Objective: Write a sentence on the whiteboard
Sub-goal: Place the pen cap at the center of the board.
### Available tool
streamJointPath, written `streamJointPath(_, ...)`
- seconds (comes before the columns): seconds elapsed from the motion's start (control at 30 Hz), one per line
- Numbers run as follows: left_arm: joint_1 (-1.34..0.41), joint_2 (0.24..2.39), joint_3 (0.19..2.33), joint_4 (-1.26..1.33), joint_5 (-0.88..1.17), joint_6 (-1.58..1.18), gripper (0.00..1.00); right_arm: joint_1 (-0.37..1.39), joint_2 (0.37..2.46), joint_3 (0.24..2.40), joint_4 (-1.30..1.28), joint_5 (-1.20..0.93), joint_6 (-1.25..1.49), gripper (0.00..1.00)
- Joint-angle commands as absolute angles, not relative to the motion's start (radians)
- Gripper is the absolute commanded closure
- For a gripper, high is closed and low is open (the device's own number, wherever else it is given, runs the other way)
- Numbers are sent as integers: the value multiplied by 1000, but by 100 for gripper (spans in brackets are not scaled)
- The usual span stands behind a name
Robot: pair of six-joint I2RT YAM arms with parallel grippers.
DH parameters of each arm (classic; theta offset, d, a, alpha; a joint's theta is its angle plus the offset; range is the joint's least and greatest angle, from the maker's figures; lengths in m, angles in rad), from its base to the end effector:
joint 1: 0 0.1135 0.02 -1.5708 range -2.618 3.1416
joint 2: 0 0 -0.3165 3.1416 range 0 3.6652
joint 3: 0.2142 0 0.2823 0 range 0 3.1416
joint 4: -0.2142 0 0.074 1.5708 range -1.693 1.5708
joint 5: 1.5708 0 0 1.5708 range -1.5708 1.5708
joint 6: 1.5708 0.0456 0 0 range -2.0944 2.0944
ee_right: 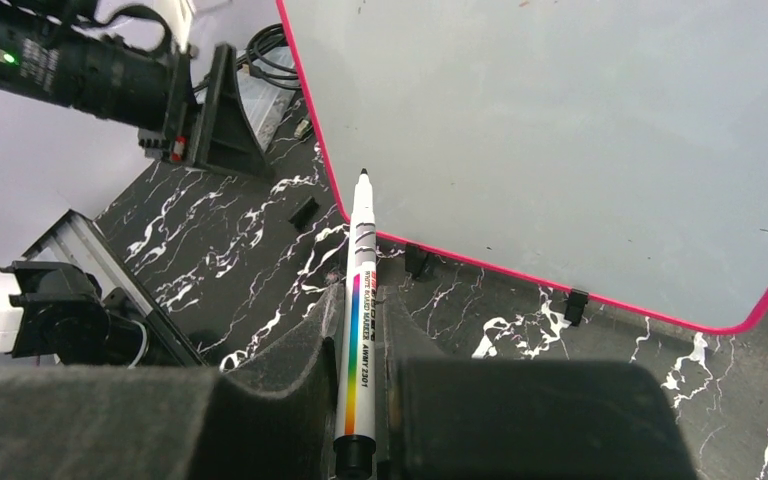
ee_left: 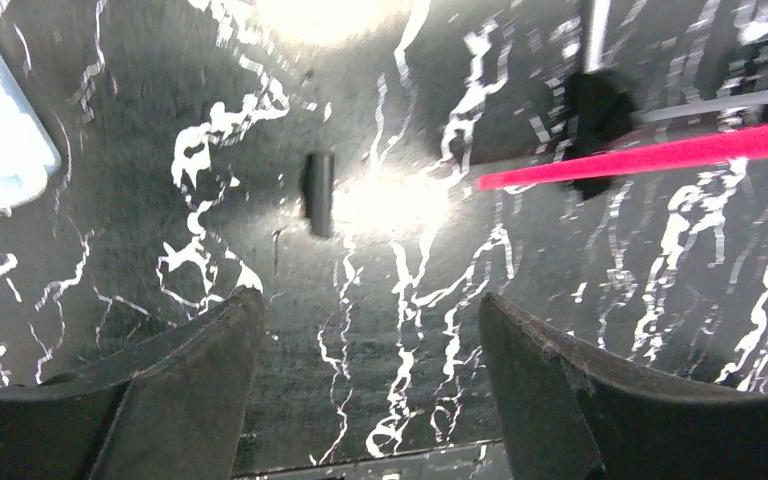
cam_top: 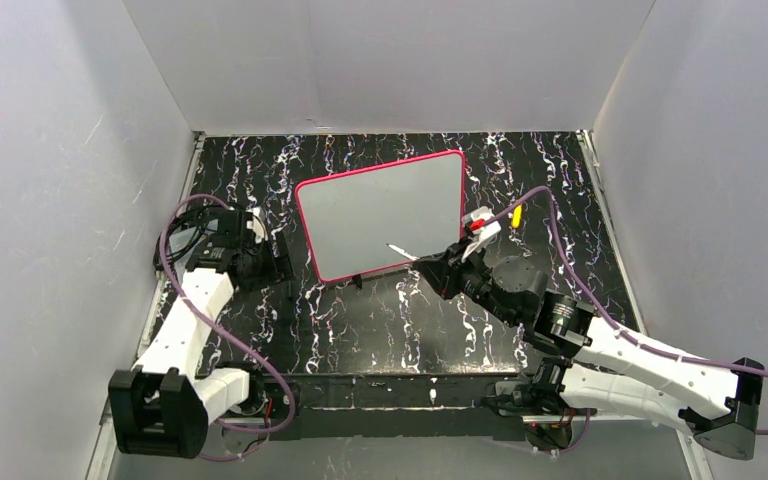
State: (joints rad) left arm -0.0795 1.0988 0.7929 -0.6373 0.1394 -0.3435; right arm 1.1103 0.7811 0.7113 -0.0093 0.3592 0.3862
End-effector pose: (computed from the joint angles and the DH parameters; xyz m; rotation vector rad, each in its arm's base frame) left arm 0.2260 -0.0244 0.2731 -0.2767 2.5205 -0.3457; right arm 0.0992 0.1639 0.3677 -0.3335 1.6811 0.8375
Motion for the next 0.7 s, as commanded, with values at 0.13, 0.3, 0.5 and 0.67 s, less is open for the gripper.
streamJointPath(0.13, -71, 925, 934, -550, 443, -162, 26, 1111, 832, 785, 86, 206, 348, 99)
streamJointPath(0.3, -41, 970, 987, -443, 615, -102, 26, 1111, 886, 826, 113, 213, 357, 99)
streamJointPath(0.5, -26, 1119, 1055, -371, 675, -76, 30, 1111, 1001, 901, 154, 290, 342, 99)
streamJointPath(0.67, -26, 1165, 1034, -333, 673, -42, 37, 1111, 1103, 954, 239, 334, 311, 99)
